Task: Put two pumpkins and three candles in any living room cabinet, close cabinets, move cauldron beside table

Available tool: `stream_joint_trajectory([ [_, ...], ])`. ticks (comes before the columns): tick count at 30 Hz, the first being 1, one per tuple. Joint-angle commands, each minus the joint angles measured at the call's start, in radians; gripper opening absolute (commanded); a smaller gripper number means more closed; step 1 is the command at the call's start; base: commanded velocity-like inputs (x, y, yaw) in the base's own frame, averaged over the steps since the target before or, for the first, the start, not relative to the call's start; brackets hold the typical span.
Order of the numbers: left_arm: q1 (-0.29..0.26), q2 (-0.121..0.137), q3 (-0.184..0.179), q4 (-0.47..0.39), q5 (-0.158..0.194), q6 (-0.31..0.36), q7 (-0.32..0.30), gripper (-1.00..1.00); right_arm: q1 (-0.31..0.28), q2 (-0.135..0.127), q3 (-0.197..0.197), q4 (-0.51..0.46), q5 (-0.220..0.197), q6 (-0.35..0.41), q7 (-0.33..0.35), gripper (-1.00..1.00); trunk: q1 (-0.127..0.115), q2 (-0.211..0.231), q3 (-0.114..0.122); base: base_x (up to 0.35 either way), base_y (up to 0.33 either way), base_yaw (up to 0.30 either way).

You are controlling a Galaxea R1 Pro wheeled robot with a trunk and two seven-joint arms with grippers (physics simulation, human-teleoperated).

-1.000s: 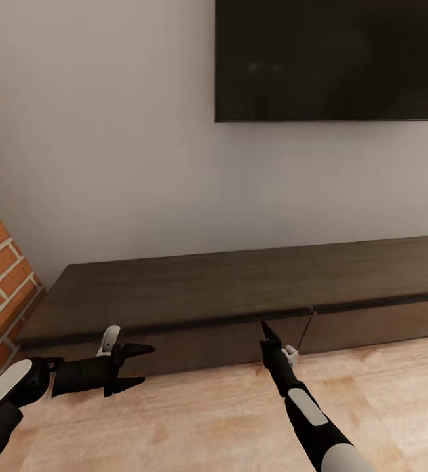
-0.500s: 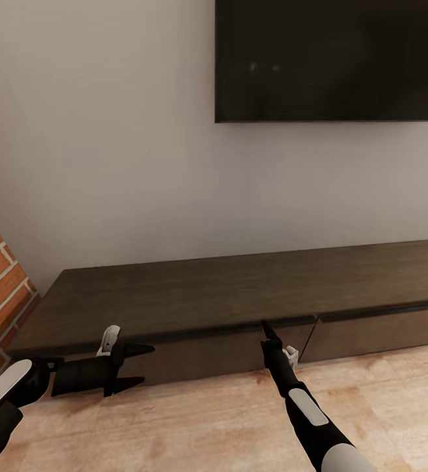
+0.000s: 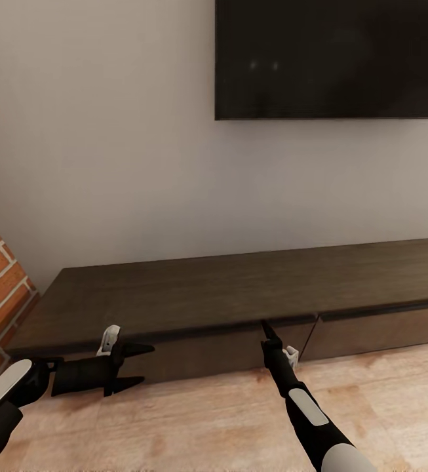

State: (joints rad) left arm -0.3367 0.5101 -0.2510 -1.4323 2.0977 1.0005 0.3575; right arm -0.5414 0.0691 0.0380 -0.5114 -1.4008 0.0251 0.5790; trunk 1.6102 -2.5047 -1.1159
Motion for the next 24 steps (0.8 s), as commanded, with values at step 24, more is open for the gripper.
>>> stream_joint_trajectory([
  [24,-0.001,-0.001,-0.004,-0.002,0.010,0.000,0.009,1.00,-0.001,-0.008,0.004,0.001,-0.011,0.017,0.029,1.00,0.002,-0.001,-0.016,0.000,0.000,0.000],
])
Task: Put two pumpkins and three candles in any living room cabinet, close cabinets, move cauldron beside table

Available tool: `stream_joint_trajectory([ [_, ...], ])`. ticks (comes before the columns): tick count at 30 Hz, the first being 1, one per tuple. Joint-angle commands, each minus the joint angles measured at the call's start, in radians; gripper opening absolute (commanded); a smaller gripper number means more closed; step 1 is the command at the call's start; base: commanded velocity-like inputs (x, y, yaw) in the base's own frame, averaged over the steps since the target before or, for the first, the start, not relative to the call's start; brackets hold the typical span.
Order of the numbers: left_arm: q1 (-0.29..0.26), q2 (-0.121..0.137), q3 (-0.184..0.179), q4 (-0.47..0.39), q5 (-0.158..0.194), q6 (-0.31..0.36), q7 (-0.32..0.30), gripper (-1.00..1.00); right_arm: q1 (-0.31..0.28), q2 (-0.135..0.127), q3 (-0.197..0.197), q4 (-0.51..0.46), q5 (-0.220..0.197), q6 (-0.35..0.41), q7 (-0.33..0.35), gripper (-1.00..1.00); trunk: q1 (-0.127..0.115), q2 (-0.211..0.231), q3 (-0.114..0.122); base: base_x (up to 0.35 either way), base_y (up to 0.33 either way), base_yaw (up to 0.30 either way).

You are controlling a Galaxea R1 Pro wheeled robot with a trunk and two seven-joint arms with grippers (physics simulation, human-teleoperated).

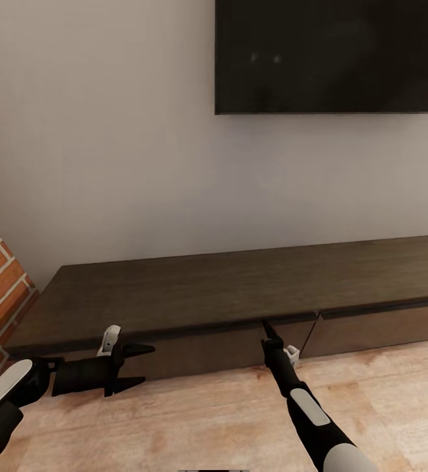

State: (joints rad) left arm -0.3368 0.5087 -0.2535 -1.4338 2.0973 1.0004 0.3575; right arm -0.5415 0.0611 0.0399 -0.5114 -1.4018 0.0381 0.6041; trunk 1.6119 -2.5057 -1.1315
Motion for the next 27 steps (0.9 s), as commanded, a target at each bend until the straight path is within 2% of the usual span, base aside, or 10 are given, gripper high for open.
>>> stream_joint_trajectory([
  [1,-0.001,0.001,-0.001,0.000,0.010,0.000,0.009,1.00,-0.001,-0.001,0.002,0.001,-0.010,0.005,0.011,1.00,0.000,0.000,-0.001,0.000,0.000,0.000],
  [7,-0.001,0.001,0.000,0.000,0.010,0.000,0.009,1.00,-0.001,-0.003,0.002,0.012,-0.009,0.009,0.052,1.00,0.000,0.000,-0.001,0.000,0.000,0.000],
  [16,-0.001,0.001,-0.001,0.000,0.011,0.000,0.009,1.00,0.000,-0.003,0.000,0.038,-0.010,0.009,0.058,1.00,0.004,-0.002,-0.036,0.000,0.000,0.000],
  [27,-0.001,0.001,0.000,0.000,0.010,0.000,0.009,1.00,0.000,-0.003,0.007,0.039,-0.002,0.008,0.077,1.00,0.004,-0.002,-0.036,0.000,0.000,0.000],
])
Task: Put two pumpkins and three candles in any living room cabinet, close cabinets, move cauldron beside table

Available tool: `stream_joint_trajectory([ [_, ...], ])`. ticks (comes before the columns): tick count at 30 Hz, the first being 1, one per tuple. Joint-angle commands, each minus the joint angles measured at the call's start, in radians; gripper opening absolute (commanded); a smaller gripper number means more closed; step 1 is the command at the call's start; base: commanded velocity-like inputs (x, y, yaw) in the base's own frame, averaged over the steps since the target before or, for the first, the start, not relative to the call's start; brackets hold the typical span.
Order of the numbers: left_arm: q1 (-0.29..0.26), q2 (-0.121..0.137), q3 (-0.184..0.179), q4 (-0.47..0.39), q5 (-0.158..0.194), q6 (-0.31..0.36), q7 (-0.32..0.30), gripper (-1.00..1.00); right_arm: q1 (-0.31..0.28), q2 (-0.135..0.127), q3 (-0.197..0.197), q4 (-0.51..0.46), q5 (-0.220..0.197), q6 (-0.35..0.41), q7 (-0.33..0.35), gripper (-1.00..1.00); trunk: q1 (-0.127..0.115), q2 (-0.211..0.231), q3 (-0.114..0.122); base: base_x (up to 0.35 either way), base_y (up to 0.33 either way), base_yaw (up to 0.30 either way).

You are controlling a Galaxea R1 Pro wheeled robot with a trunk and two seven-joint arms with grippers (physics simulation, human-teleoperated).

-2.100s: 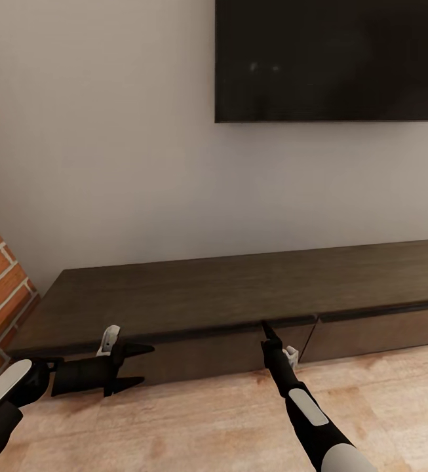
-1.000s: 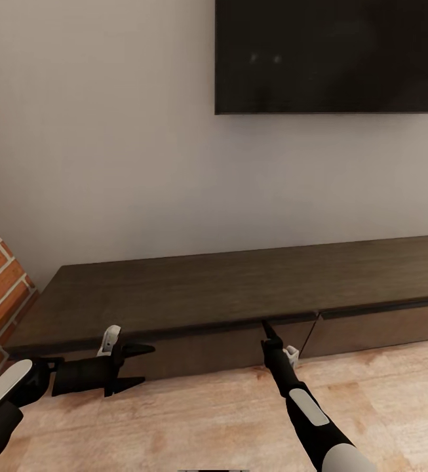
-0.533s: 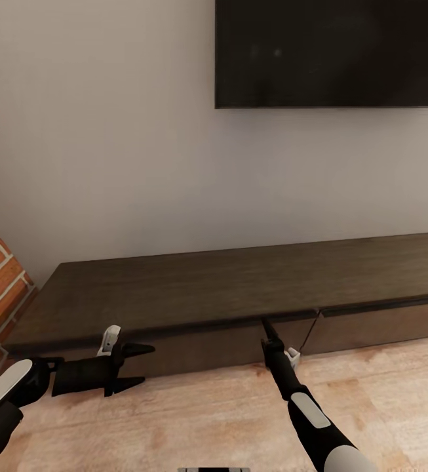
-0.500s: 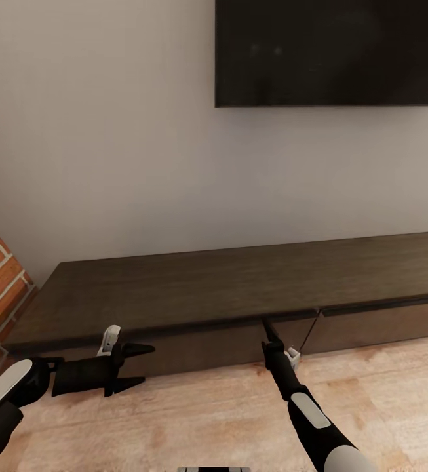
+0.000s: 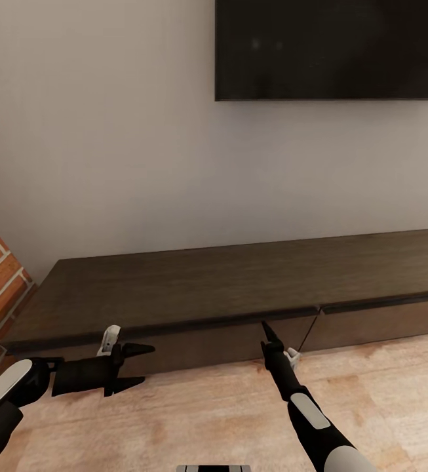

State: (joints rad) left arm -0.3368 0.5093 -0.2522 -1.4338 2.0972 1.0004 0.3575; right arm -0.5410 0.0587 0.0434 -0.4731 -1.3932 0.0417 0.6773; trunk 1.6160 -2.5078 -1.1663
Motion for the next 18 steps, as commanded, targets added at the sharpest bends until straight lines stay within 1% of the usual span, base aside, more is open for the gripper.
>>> stream_joint_trajectory([
  [1,-0.001,0.000,-0.001,0.000,0.011,0.000,0.009,1.00,0.000,0.000,0.005,0.001,-0.010,0.004,0.010,1.00,0.000,0.000,-0.001,0.000,0.000,0.000],
  [6,-0.001,0.001,-0.001,0.000,0.011,0.000,0.009,1.00,0.000,0.000,0.007,0.001,-0.009,0.004,0.021,1.00,0.000,0.000,-0.001,0.000,0.000,0.000],
  [18,-0.001,0.001,-0.001,0.000,0.011,0.000,0.009,1.00,-0.001,0.000,0.009,0.001,-0.005,0.004,0.022,1.00,0.000,0.000,-0.001,0.000,0.000,0.000],
])
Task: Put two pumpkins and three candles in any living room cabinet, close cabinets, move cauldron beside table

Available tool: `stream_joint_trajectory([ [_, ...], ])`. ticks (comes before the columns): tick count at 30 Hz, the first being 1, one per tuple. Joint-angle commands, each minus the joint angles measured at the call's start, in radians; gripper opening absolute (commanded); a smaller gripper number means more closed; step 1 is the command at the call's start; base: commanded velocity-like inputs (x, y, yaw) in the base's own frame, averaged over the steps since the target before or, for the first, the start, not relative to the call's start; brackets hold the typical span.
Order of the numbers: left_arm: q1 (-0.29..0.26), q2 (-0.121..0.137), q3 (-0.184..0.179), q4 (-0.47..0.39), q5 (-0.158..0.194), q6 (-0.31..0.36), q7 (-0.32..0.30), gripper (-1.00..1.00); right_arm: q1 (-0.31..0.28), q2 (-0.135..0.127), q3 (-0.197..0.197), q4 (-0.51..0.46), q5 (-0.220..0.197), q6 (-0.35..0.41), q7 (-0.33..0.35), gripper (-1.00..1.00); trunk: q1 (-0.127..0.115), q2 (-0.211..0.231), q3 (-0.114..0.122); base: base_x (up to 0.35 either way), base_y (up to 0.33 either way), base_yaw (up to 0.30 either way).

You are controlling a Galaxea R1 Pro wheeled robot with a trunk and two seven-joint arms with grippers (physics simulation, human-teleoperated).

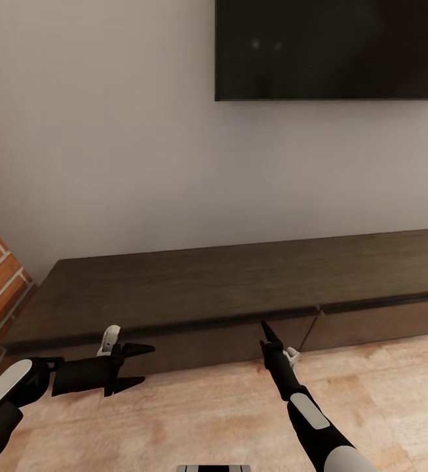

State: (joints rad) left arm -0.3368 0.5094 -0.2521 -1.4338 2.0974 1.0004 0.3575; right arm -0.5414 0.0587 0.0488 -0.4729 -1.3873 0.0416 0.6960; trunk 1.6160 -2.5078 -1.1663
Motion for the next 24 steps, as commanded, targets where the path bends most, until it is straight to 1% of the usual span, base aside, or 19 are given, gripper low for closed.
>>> stream_joint_trajectory([
  [1,-0.001,0.000,-0.001,0.000,0.010,0.000,0.009,1.00,0.000,0.000,0.003,0.001,-0.010,0.004,0.003,1.00,0.000,0.000,-0.001,0.025,0.000,0.000],
  [6,-0.001,0.000,-0.001,0.000,0.010,0.000,0.009,1.00,-0.001,0.000,0.004,0.000,-0.009,0.003,0.003,1.00,0.000,0.000,-0.001,0.086,0.000,0.000],
  [15,-0.001,0.000,-0.001,0.001,0.010,0.000,0.009,1.00,0.000,0.000,0.004,0.000,-0.009,0.004,0.003,1.00,0.000,0.000,-0.001,0.012,0.000,0.000],
  [24,-0.001,0.001,0.001,0.000,0.011,0.000,0.008,1.00,-0.001,0.000,0.004,0.000,-0.009,0.004,0.003,1.00,0.000,0.000,-0.001,0.050,0.000,0.000],
])
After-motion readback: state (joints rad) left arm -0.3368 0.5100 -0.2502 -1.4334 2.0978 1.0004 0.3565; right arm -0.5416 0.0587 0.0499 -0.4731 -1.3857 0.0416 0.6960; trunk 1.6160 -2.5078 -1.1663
